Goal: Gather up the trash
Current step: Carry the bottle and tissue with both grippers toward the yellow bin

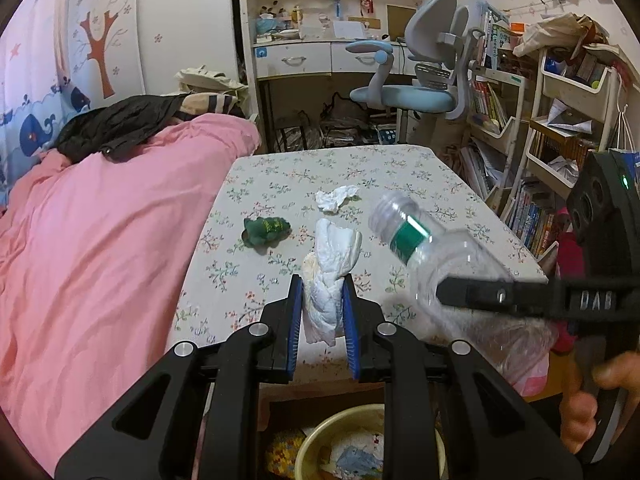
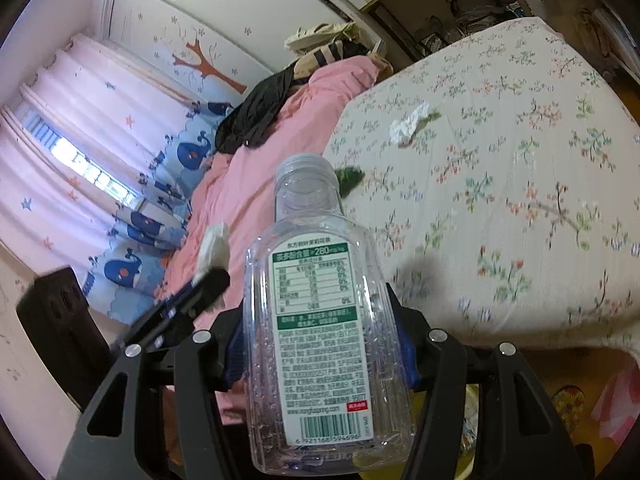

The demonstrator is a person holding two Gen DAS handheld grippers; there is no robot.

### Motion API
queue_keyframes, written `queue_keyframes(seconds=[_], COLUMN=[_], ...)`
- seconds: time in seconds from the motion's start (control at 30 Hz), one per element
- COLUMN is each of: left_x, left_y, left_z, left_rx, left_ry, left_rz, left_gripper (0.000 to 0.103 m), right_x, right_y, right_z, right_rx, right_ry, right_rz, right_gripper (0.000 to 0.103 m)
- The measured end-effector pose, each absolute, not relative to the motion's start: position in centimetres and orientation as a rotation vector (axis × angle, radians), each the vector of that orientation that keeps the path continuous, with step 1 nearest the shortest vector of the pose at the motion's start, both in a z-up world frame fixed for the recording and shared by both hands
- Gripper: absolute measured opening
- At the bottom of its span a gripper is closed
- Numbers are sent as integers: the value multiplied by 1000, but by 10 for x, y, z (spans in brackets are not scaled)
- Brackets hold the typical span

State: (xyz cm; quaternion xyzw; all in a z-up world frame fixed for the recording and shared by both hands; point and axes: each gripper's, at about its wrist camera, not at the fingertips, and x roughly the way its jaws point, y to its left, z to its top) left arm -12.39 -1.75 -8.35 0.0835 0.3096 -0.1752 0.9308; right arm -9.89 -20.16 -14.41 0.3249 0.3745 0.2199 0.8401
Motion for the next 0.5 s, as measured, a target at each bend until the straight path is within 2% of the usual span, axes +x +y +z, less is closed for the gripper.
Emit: queue_keyframes(seconds=[0.5], left_x=[-149], left_y=[5], left_z=[-96], left_rx=[144], left_ry=[669], left_rz=[-336], left_gripper=[18], right_x=[-141], right_y=[-168], right_z=[-174], right_rx=[564], right_ry=[906], right_rz=[460], right_gripper=[57])
